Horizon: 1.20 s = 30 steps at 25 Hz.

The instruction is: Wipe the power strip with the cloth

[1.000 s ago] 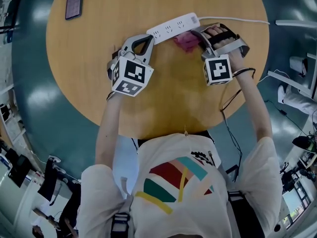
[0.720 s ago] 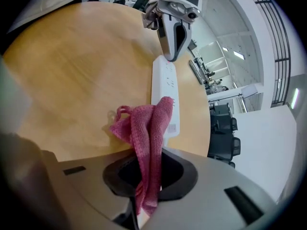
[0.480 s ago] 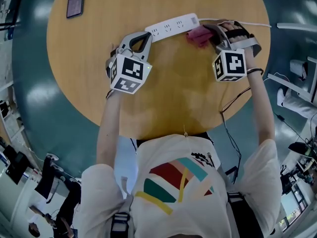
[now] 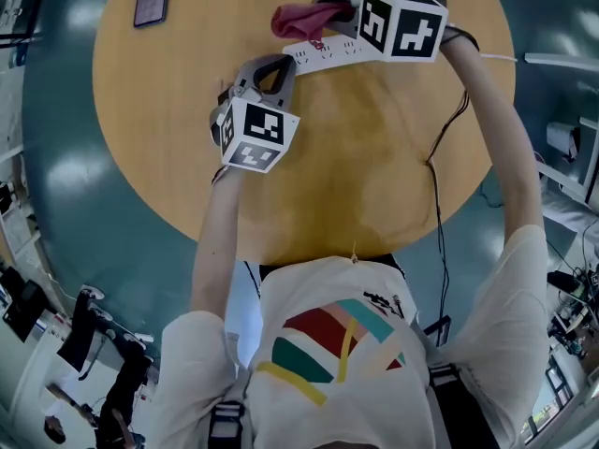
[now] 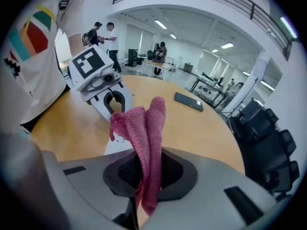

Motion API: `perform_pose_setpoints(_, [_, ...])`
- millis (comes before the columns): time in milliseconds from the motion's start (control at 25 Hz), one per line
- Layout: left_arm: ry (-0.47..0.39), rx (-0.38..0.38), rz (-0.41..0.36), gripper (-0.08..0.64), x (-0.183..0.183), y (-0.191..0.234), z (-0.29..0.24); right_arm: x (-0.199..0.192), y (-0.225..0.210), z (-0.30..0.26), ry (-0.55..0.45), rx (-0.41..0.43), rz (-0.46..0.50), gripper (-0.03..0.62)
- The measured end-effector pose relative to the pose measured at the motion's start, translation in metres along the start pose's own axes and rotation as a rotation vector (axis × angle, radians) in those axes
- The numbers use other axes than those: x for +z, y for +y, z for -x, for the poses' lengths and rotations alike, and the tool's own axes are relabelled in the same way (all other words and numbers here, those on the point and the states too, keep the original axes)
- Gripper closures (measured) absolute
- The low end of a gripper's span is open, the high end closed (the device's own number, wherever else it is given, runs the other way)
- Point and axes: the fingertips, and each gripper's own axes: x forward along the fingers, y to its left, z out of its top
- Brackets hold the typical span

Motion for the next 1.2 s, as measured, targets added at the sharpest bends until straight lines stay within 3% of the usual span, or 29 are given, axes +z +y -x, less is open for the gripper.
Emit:
perform_pose_setpoints(280, [-0.038, -0.026, 0.06, 0.518, -0.002, -0.005, 0.003, 0.03, 0.032, -0.063, 0.068, 0.393, 0.108, 0.553])
perform_pose_setpoints(400, [-0.05, -0.031, 0.066, 0.518, -0.005, -0.004, 0.002, 0.028, 0.045, -0.073, 0.112, 0.478, 0.146, 0.554])
perform_pose_setpoints(600, [-0.053, 0.005, 0.077, 0.519, -0.008, -0.007, 0.0, 0.039, 0.053, -0.06, 0.132, 0.529, 0.194, 0.554])
perform_pose_setpoints(680, [-0.048, 0.011, 0.081, 0.518, -0.009, -0.008, 0.0, 0.021, 0.054, -0.062, 0.171, 0.534, 0.192, 0.553])
perform_pose_setpoints(920, [-0.04, 0.009, 0.068, 0.519, -0.004, 0.001, -0.001, -0.025, 0.046, -0.039, 0.262, 0.49, 0.135, 0.554])
perform_pose_setpoints(1200, [-0.024, 0.021, 0.072, 0.519, -0.006, -0.001, -0.003, -0.086, 0.054, -0.006, 0.305, 0.438, -0.001, 0.554])
